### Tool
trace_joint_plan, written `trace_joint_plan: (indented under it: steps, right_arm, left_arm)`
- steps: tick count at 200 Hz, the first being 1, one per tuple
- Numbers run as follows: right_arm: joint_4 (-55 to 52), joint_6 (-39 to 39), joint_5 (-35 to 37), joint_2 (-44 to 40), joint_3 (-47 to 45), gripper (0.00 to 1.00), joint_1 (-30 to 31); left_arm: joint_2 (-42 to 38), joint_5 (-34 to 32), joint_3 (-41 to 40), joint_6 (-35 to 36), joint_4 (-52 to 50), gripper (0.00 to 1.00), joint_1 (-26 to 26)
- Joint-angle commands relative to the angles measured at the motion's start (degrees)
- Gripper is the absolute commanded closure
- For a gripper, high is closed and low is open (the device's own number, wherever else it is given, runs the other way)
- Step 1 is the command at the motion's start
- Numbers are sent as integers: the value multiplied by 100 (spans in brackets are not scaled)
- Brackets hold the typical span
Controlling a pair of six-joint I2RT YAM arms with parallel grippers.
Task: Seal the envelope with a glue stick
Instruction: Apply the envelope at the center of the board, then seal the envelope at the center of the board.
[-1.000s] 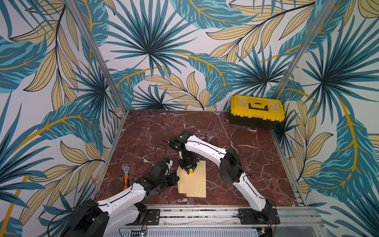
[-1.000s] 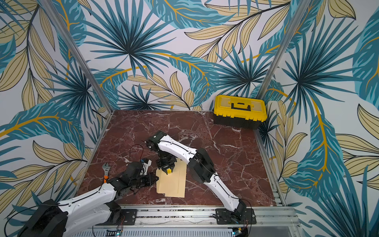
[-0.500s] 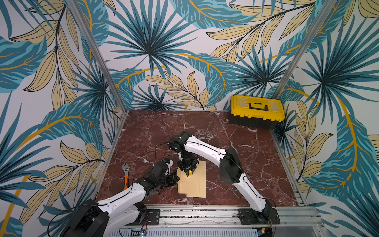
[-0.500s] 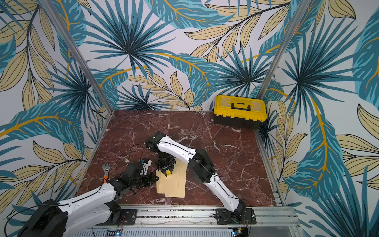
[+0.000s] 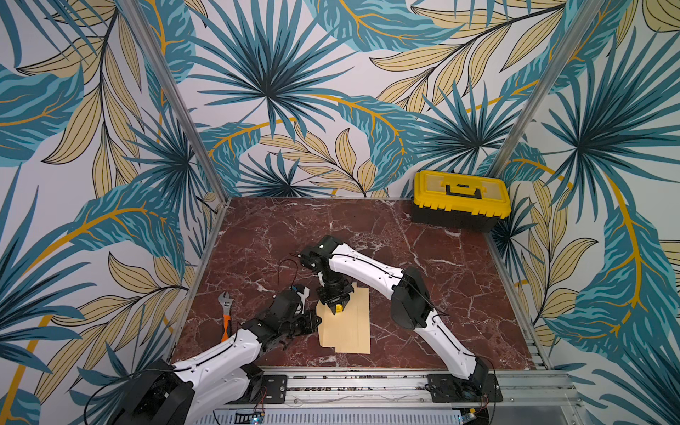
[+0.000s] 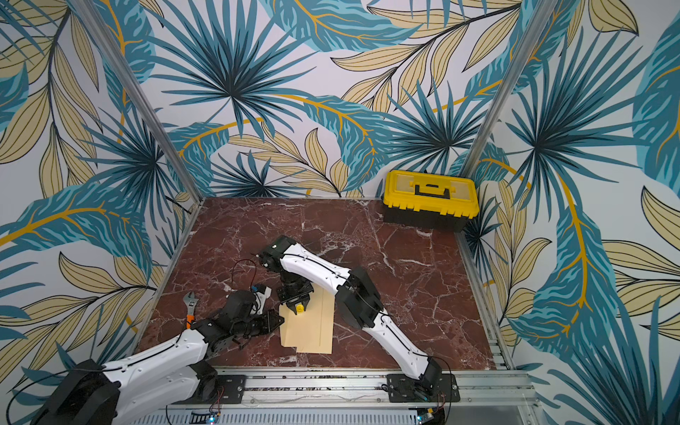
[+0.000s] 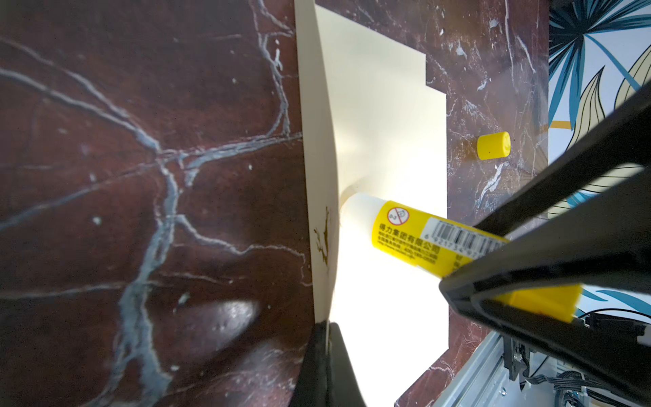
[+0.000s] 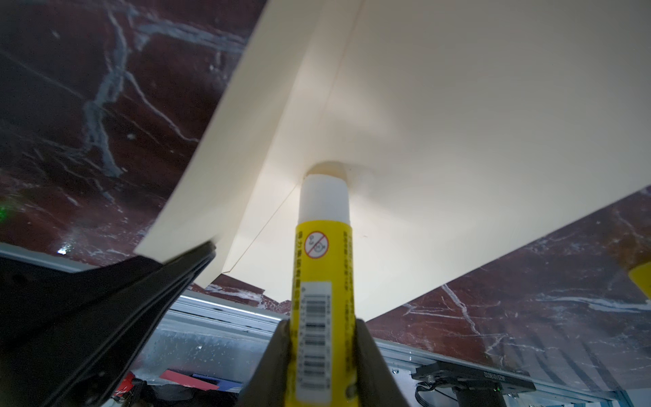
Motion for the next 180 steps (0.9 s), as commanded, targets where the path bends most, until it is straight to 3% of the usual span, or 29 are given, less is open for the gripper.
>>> trace_joint_plan:
  steps: [1,96,134,180]
  right_arm:
    - [692,187,801,655,-194,100,-110]
    - [1096,270,983,523,-76,100,-168]
    - [1466,383,737,-168,-281,100,-242]
    - [1904,492,545,-1280,-726,100,-411]
  left_arm:
    - [-131,39,-92,98,-216,100,12]
    - [-508,-177,-84,90,-688,100,12]
    - [-663,-503,66,81,-1122,100,12]
    - [-938,-1163,547,176,-2340,100,13]
